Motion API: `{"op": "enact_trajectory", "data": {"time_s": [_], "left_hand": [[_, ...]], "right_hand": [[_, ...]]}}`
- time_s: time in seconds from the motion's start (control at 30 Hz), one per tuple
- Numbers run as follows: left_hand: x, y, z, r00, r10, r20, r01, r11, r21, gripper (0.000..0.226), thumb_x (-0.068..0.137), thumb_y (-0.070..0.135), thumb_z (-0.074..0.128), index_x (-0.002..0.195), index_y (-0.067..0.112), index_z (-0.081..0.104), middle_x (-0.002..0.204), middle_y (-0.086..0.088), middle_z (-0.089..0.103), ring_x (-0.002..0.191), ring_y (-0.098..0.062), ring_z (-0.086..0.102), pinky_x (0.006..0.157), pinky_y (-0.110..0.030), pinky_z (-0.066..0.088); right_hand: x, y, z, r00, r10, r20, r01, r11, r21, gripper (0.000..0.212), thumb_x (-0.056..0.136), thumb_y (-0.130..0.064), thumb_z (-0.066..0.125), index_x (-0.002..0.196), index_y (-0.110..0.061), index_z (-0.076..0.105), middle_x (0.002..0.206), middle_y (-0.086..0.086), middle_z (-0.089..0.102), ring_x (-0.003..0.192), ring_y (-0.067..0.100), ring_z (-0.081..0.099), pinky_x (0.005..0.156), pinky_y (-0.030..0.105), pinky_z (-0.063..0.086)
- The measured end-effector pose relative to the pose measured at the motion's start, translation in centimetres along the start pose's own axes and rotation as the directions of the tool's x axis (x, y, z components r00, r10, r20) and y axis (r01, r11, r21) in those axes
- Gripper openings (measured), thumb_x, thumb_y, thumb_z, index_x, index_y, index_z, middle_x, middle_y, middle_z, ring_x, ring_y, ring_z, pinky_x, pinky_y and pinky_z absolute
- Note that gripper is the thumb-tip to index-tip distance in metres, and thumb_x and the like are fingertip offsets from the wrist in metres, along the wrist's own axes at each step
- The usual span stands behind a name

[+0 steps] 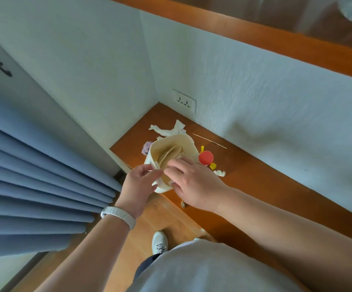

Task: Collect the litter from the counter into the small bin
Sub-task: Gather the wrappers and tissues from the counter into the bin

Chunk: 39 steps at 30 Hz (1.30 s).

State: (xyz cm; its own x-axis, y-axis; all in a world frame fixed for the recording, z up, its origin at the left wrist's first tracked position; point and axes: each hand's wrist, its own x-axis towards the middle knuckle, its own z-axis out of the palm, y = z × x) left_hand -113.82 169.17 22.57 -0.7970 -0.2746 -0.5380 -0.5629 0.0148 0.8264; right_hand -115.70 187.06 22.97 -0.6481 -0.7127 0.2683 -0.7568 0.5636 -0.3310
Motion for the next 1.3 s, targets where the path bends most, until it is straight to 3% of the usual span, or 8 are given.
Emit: {"op": "enact_trajectory", "data": {"time_s": [0.13, 0.27, 0.5, 0.63, 0.73, 0.9, 1.1, 1.3], "left_hand": [[1.2, 0.2, -1.9, 1.000, -0.016, -0.011, 0.016, 1.000, -0.005, 0.028, 0.093, 0.025, 0.075, 0.117, 0.013, 0.071, 0.110, -0.008, 0.075, 0.107, -0.023, 0.071, 0.098, -0.042, 0.060], [2.1, 0.0, -3.5, 0.999, -0.029, -0.044, 0.029, 1.000, -0.001, 0.028, 0.093, 0.026, 0.075, 0.118, 0.013, 0.071, 0.111, -0.006, 0.074, 0.110, -0.022, 0.069, 0.101, -0.043, 0.059], [2.6, -1.0, -5.8, 0.996, -0.054, -0.070, 0.055, 0.998, 0.004, 0.027, 0.094, 0.022, 0.074, 0.118, 0.011, 0.071, 0.103, -0.006, 0.072, 0.104, -0.023, 0.069, 0.094, -0.037, 0.059], [2.5, -1.3, -6.6, 0.994, -0.083, -0.078, 0.082, 0.997, -0.014, 0.022, 0.094, 0.019, 0.073, 0.115, 0.013, 0.070, 0.108, -0.009, 0.070, 0.103, -0.019, 0.067, 0.093, -0.033, 0.057], [2.4, -1.7, -7.1, 0.992, -0.099, -0.081, 0.098, 0.995, -0.016, 0.013, 0.095, 0.018, 0.072, 0.108, 0.017, 0.069, 0.106, -0.008, 0.070, 0.102, -0.018, 0.067, 0.095, -0.034, 0.057], [2.4, -2.3, -7.8, 0.989, -0.113, -0.093, 0.116, 0.993, 0.017, 0.030, 0.094, 0.019, 0.073, 0.122, 0.011, 0.069, 0.113, -0.007, 0.073, 0.109, -0.018, 0.069, 0.099, -0.039, 0.057], [2.3, -2.4, -8.8, 0.990, -0.114, -0.087, 0.116, 0.993, 0.022, 0.029, 0.094, 0.019, 0.074, 0.121, 0.009, 0.069, 0.112, -0.010, 0.072, 0.108, -0.021, 0.068, 0.099, -0.039, 0.057], [2.7, -2.2, -9.1, 0.991, -0.111, -0.075, 0.112, 0.994, 0.015, 0.029, 0.094, 0.019, 0.074, 0.121, 0.010, 0.069, 0.117, -0.009, 0.074, 0.112, -0.020, 0.068, 0.102, -0.041, 0.057]], "right_hand": [[0.2, -0.2, 0.3, 0.999, 0.028, -0.016, -0.028, 0.999, 0.036, 0.025, 0.096, -0.022, 0.055, 0.118, -0.012, 0.057, 0.126, 0.003, 0.054, 0.114, 0.020, 0.052, 0.087, 0.030, 0.053], [-1.4, 1.2, 2.3, 0.996, 0.084, -0.006, -0.084, 0.995, 0.050, 0.021, 0.095, -0.024, 0.052, 0.108, -0.010, 0.063, 0.114, 0.003, 0.060, 0.100, 0.019, 0.057, 0.079, 0.032, 0.054], [-4.8, 4.8, 7.6, 0.887, 0.318, 0.334, -0.310, 0.947, -0.081, 0.035, 0.098, -0.027, 0.048, 0.132, -0.017, 0.052, 0.130, -0.002, 0.053, 0.117, 0.017, 0.052, 0.091, 0.031, 0.051], [-5.5, 5.5, 10.1, 0.818, 0.352, 0.455, -0.334, 0.934, -0.123, 0.044, 0.098, -0.028, 0.049, 0.140, -0.019, 0.042, 0.143, -0.001, 0.041, 0.128, 0.021, 0.044, 0.094, 0.036, 0.051], [-5.3, 5.3, 11.6, 0.829, 0.336, 0.447, -0.301, 0.942, -0.150, 0.051, 0.096, -0.024, 0.052, 0.144, -0.022, 0.037, 0.152, 0.004, 0.033, 0.134, 0.025, 0.039, 0.097, 0.040, 0.050], [-3.9, 5.2, 13.2, 0.834, 0.319, 0.450, -0.255, 0.946, -0.198, 0.048, 0.093, -0.012, 0.056, 0.140, -0.019, 0.045, 0.153, 0.006, 0.034, 0.135, 0.028, 0.036, 0.101, 0.043, 0.044], [-3.4, 5.7, 13.6, 0.835, 0.333, 0.439, -0.245, 0.938, -0.245, 0.028, 0.090, -0.011, 0.058, 0.118, -0.014, 0.059, 0.141, 0.009, 0.047, 0.115, 0.026, 0.050, 0.088, 0.037, 0.050], [-4.1, 6.1, 12.8, 0.846, 0.349, 0.403, -0.252, 0.928, -0.274, 0.025, 0.098, -0.018, 0.050, 0.121, -0.015, 0.060, 0.134, 0.007, 0.052, 0.112, 0.023, 0.056, 0.083, 0.031, 0.054]]}}
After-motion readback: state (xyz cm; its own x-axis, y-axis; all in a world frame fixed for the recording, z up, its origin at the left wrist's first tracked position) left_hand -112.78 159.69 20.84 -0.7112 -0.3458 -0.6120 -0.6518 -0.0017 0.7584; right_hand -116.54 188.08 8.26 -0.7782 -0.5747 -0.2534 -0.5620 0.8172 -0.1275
